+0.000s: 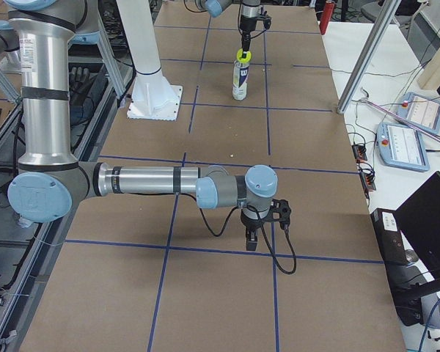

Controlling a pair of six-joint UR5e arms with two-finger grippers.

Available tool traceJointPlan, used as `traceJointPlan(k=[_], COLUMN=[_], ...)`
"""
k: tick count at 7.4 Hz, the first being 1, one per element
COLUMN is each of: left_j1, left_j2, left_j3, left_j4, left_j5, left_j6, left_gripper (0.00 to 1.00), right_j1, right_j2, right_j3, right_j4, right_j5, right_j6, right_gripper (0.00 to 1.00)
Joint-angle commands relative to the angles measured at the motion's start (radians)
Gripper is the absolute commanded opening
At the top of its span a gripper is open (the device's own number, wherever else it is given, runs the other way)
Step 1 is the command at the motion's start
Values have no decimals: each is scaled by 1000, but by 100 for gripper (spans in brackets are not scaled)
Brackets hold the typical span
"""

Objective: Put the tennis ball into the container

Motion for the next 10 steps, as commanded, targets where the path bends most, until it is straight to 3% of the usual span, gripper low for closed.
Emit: traceJointPlan(k=[1, 2, 7, 10], left_j1=[3, 1, -5, -90], left_j2=[2, 6, 9, 144], left_j3=[-3, -9, -85, -174], left_j4=[-1, 0, 6, -1], left_j5=[-4, -1, -4, -4], left_j6=[-2, 0, -2, 50], left_gripper=[12, 99, 100, 100], right_j1=[0, 0, 0, 0], right_j2=[0, 0, 0, 0], right_j3=[0, 0, 0, 0], right_j4=[0, 0, 0, 0], right_j5=[0, 0, 0, 0], right_j6=[0, 0, 0, 0], right_gripper=[100, 100, 100, 100])
